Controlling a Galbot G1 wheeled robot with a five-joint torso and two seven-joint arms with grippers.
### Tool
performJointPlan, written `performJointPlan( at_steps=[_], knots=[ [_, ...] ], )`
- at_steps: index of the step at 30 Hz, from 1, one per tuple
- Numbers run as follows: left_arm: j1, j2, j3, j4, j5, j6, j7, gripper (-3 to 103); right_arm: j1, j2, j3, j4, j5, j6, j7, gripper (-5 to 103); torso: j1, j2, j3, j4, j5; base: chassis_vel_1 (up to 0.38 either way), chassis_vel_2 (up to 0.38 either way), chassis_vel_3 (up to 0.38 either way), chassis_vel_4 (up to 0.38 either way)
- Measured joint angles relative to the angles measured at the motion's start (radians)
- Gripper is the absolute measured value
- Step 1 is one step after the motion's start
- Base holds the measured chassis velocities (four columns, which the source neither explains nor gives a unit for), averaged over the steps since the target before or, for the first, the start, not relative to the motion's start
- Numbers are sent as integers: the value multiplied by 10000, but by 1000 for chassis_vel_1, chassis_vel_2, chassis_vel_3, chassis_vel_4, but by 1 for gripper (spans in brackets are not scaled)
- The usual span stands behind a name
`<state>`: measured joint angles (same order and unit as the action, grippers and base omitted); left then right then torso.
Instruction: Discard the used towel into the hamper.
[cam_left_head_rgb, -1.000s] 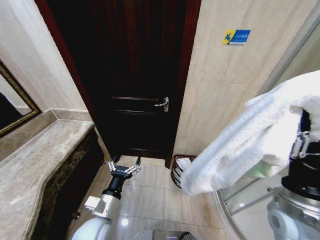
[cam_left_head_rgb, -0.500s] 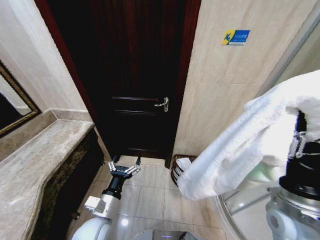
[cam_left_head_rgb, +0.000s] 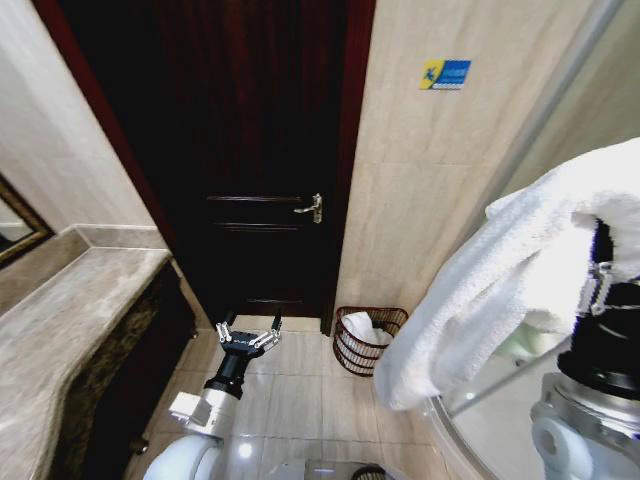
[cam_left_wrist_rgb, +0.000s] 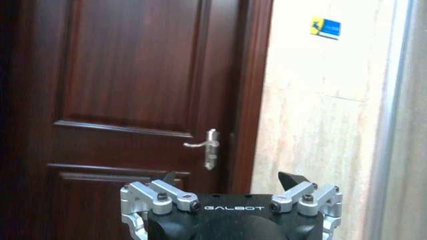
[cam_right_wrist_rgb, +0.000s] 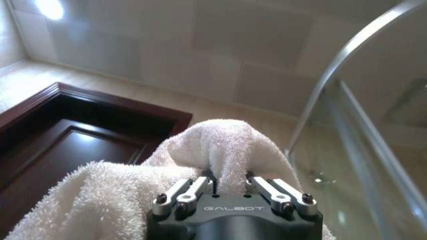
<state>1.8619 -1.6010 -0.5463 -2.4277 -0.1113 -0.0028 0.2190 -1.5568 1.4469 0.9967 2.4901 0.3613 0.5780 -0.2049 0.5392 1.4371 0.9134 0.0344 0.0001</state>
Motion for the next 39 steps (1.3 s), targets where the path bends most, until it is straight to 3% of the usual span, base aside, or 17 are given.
performJointPlan(
  at_steps=[6,27,39],
  knots=[
    [0,-1,0,0,0,0,0,100,314,-202,-241,-280,-152,-58,487,20,1,0,1,10,0,-12,-18,-13,-23],
    [0,0,0,-1,0,0,0,100,846,-473,-547,-807,34,-153,268,20,6,0,3,7,1,-70,69,62,-72],
    [-1,0,-1,-1,0,0,0,100,1994,-1266,-1352,-2177,424,-101,290,20,-1,0,1,7,-1,-87,85,79,-74]
  ],
)
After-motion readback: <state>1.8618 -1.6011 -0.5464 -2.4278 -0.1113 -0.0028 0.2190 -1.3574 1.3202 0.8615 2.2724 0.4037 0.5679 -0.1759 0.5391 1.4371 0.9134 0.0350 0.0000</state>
